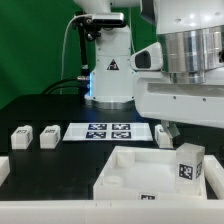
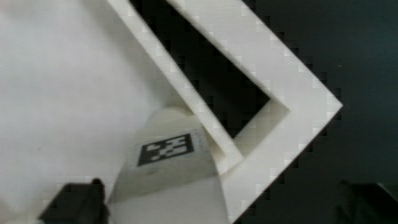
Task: Assemble one leg
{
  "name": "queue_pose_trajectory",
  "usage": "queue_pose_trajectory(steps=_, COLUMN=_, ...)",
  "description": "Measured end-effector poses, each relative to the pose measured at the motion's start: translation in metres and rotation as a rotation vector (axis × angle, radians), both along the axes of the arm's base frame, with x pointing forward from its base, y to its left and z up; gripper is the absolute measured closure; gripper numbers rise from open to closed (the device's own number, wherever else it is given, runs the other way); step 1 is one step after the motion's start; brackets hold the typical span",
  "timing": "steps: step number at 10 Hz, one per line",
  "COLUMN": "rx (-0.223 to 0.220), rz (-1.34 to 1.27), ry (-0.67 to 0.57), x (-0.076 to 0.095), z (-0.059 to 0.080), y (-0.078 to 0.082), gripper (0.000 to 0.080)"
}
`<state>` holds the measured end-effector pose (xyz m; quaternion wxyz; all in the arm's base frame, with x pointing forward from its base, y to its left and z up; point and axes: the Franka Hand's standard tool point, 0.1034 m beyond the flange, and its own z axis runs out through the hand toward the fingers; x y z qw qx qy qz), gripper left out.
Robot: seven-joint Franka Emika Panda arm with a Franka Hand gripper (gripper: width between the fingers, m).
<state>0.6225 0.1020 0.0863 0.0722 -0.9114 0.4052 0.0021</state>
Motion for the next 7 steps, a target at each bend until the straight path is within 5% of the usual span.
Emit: queue_pose_trajectory(steps=7, rx=0.0, rz=0.0, ry=0.001, x=-0.0003, z=-0.0008, y=0.0001, gripper=0.015)
